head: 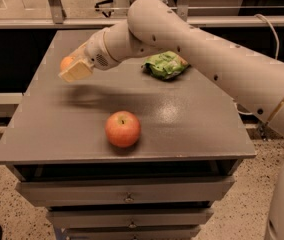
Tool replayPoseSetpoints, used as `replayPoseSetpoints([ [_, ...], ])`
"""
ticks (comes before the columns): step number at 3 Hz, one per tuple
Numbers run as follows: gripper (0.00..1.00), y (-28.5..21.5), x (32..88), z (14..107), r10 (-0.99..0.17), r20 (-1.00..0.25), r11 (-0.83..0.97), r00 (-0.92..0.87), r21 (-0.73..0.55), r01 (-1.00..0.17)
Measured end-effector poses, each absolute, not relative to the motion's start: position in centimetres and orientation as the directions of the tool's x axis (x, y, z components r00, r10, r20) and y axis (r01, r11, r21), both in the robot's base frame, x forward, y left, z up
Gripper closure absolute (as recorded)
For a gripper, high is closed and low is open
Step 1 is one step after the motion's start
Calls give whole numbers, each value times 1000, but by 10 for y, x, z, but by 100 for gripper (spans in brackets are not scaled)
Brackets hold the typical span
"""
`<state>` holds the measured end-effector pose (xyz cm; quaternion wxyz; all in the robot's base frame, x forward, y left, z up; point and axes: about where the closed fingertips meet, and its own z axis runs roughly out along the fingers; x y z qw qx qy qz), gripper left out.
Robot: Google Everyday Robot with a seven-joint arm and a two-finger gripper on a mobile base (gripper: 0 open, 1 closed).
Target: Move orange near apple
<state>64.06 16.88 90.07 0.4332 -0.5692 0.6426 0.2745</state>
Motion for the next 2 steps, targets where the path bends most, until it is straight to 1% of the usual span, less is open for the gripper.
replayPoseSetpoints([
  [1, 100, 169, 641, 901, -494, -869, 201, 23, -140, -969],
  [2, 100, 147, 646, 907, -492, -870, 213, 35, -159, -964],
])
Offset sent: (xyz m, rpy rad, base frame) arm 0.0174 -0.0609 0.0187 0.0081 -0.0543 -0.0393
